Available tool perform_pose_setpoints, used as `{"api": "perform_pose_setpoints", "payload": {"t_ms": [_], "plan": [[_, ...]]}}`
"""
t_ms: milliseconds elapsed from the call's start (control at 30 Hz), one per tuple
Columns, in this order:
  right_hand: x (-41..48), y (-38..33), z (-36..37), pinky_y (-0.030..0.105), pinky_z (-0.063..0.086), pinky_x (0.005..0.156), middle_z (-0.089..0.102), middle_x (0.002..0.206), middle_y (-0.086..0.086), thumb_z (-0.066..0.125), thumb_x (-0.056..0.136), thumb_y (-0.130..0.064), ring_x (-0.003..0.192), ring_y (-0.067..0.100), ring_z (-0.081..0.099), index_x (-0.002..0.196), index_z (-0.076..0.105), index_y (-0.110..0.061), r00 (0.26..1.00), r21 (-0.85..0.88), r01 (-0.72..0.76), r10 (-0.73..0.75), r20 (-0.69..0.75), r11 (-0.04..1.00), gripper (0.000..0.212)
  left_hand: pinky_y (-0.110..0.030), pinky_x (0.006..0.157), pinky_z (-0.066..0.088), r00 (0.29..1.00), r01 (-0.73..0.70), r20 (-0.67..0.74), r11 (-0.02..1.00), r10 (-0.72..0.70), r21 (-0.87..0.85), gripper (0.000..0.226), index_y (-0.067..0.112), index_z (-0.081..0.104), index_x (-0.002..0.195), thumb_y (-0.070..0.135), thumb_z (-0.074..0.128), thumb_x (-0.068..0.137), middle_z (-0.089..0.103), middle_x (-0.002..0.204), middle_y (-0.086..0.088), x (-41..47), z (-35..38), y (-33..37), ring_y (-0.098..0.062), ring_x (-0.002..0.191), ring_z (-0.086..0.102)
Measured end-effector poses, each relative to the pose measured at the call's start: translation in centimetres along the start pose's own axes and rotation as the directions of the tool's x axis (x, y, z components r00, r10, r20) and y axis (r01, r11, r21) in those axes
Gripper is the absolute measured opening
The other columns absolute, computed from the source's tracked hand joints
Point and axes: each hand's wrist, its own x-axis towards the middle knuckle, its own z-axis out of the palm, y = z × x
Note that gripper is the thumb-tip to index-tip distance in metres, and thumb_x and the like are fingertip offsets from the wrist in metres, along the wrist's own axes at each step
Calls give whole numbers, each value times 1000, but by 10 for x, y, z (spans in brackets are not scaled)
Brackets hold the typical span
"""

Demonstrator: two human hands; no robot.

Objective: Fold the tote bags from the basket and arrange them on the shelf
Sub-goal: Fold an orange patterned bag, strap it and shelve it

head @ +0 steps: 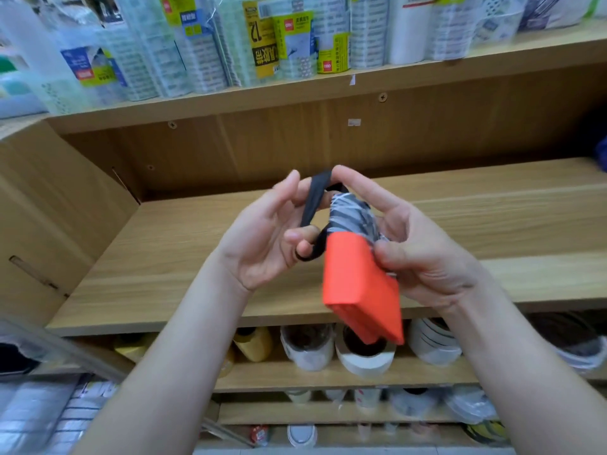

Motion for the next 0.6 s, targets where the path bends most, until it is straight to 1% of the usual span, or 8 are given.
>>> {"api": "perform_pose_setpoints", "payload": {"t_ms": [100, 167, 233, 267, 367, 433, 500, 600], "plan": [[-1, 3, -3, 45, 52, 93, 54, 134, 30, 92, 57, -17, 112, 35, 61, 147, 41, -27, 984, -106, -105, 88, -155, 989, 104, -13, 46, 47, 997, 41, -65, 998, -37, 55, 46, 7, 58, 122, 42, 41, 97, 64, 99, -5, 0, -1, -7, -2, 41, 44], [-2, 5, -5, 60, 40, 102, 43, 140, 35, 93, 58, -15, 123, 48, 51, 143, 45, -29, 978, -88, -165, 151, -144, 982, 99, -15, 59, 49, 993, 55, -108, 989, -40, 138, 49, 6, 61, 122, 43, 41, 97, 66, 110, -8, 0, -5, -8, -7, 54, 51], [-2, 5, -4, 54, 49, 95, 51, 134, 31, 93, 56, -14, 114, 41, 60, 138, 50, -28, 974, -48, -170, 161, -157, 984, 94, -27, 86, 44, 990, 66, -134, 975, -38, 214, 52, 8, 62, 126, 47, 43, 97, 62, 123, -14, 0, -7, -9, -27, 83, 55], [-1, 5, -4, 47, 55, 88, 56, 128, 28, 94, 54, -14, 105, 34, 64, 137, 52, -26, 972, -30, -164, 157, -177, 986, 94, -27, 86, 43, 990, 60, -140, 972, -28, 227, 54, 9, 61, 128, 49, 43, 96, 59, 129, -17, -1, -7, -9, -30, 88, 51], [2, 7, -6, 39, 59, 79, 63, 115, 23, 96, 47, -13, 90, 27, 69, 131, 57, -16, 945, 21, -183, 181, -271, 983, 93, -18, 62, 45, 992, 33, -123, 964, 0, 263, 52, 22, 60, 133, 52, 43, 94, 58, 134, -19, -3, -2, -9, -31, 87, 42], [3, 9, -8, 38, 58, 81, 65, 113, 21, 96, 48, -14, 91, 27, 69, 128, 61, -10, 933, 32, -222, 222, -285, 975, 88, -19, 59, 43, 992, -17, -114, 954, 53, 298, 42, 25, 62, 130, 42, 48, 94, 67, 118, -12, -6, 1, -8, -25, 71, 48], [5, 6, -7, 37, 58, 82, 67, 109, 20, 92, 51, -11, 90, 26, 69, 122, 65, -4, 924, 16, -259, 252, -287, 966, 77, -19, 58, 46, 982, -117, -104, 939, 159, 325, 28, 19, 68, 119, 23, 62, 91, 69, 107, -6, -9, 4, -8, -10, 57, 49], [7, -2, -8, 31, 59, 69, 71, 94, 15, 75, 55, 1, 75, 22, 70, 110, 67, -2, 869, 14, -295, 274, -411, 956, 55, -23, 68, 50, 960, -193, -109, 888, 260, 417, 18, 15, 77, 89, 22, 77, 72, 65, 83, -2, -16, 7, -4, -11, 65, 56]]}}
